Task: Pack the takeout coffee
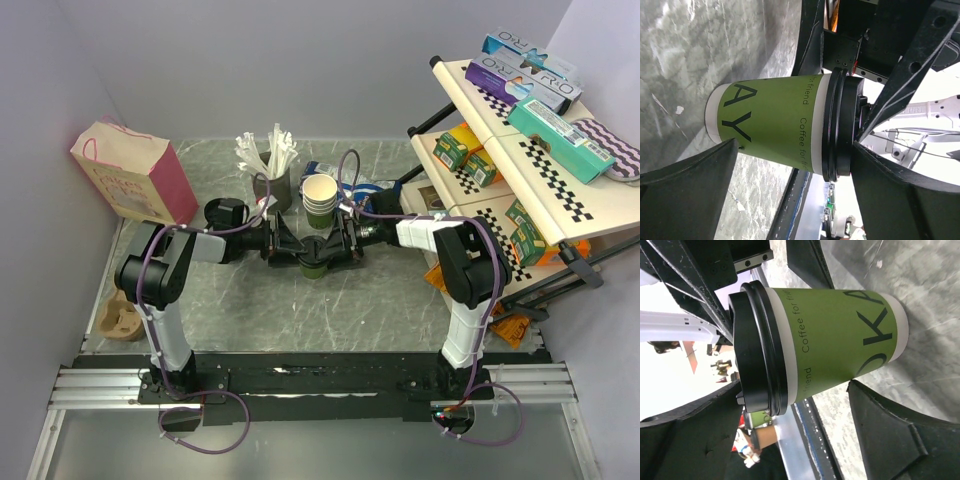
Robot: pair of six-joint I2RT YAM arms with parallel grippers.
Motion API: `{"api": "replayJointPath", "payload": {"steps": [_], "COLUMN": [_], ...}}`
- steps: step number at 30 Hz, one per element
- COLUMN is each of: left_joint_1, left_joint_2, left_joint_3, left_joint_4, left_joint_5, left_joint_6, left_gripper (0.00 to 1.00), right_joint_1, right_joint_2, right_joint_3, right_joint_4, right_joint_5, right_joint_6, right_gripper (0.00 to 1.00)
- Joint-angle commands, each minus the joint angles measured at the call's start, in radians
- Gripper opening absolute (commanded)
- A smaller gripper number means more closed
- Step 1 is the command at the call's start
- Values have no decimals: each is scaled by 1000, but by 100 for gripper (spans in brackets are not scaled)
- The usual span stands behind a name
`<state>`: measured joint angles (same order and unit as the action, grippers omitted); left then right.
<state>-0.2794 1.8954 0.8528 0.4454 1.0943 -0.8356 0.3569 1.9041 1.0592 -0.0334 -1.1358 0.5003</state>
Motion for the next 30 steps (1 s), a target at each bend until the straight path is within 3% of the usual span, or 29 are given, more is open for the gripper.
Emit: {"api": "replayJointPath", "payload": {"steps": [1,8,17,25,30], "left_joint_1": [6,17,43,55,69], "left_joint_2": [-13,-31,-100,-286,-427], "left_joint_3": [17,46,118,242,275], "left_joint_4": [42,82,-241,-783,-1031], "left_joint_5": [-45,-1,-71,-169,-227], "left_joint_6": [-3,-10,214,650,941], "left_gripper": [98,99,99,99,99], "right_joint_1": [-13,-21,-32,-41,-41], "right_joint_2": [-28,-74,-122,-232,-348], "right_joint_3": [16,28,65,130,153], "right_joint_4": [73,58,-94,-368,-483], "right_joint_5": [22,-9,16,161,275], "right_joint_6": [-25,-42,-150,-387,-569], "right_gripper": [92,96,100,100,100]}}
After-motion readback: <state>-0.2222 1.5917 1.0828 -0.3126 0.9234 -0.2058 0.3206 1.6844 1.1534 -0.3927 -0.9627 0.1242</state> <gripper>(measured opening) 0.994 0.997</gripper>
